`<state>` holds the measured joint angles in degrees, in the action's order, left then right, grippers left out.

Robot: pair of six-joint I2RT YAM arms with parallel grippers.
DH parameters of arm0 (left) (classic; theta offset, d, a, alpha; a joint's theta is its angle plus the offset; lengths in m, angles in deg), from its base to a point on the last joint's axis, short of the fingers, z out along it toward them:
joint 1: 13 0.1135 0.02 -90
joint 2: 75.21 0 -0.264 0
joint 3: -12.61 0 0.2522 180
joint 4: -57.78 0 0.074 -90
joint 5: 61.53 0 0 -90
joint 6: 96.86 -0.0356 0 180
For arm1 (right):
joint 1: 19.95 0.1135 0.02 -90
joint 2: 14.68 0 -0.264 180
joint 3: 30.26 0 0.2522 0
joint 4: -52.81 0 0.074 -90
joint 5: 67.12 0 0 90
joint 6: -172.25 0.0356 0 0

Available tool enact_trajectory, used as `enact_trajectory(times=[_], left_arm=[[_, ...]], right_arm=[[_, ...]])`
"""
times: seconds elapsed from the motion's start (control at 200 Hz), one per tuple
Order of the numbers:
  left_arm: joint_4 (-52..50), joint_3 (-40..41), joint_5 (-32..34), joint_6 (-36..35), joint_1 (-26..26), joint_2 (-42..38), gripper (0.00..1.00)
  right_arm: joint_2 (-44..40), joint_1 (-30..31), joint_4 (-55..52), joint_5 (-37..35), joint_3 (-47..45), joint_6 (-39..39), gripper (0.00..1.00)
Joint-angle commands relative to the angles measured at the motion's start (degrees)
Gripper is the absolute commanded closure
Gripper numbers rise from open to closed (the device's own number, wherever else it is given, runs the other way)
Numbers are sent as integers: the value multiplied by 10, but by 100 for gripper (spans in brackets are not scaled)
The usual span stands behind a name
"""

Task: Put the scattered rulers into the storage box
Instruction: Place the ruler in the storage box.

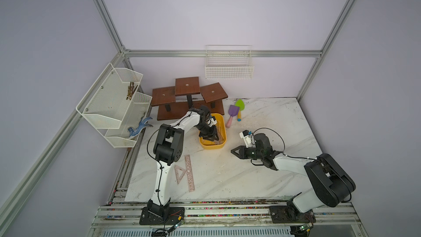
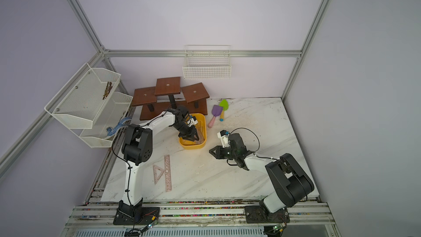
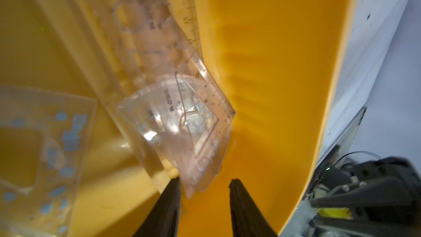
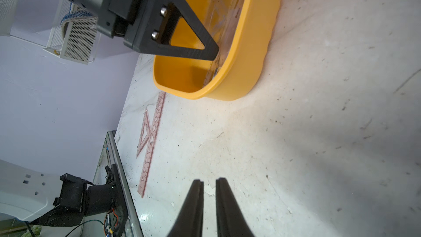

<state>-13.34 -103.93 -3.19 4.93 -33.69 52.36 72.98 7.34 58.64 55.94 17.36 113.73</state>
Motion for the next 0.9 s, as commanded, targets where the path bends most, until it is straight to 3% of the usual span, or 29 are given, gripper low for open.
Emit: enact_trajectory(times=[0.0, 0.085, 0.215, 0.395, 0.535, 0.7, 0.825, 0.895], left_arm=[[-9, -18, 20, -4, -1, -48, 46], [21, 20, 36, 34, -3, -115, 46], [201, 254, 76, 142, -12, -332, 41], [163, 423, 184, 202, 6, -532, 37], [210, 588, 219, 279, 24, -641, 37], [269, 691, 243, 316, 31, -682, 37], [315, 712, 174, 304, 31, -656, 37], [330, 728, 167, 310, 31, -642, 37]], right_arm=[[2, -5, 14, 18, 14, -2, 80], [-10, -4, 2, 28, 22, -2, 79], [-41, 31, -19, 22, 26, -3, 79], [-23, 140, -39, -68, 73, -3, 78], [54, 217, 51, -82, 83, 49, 79], [124, 256, 77, -80, 114, 61, 80], [145, 268, 67, -78, 130, 61, 80], [152, 276, 68, -79, 130, 64, 79]])
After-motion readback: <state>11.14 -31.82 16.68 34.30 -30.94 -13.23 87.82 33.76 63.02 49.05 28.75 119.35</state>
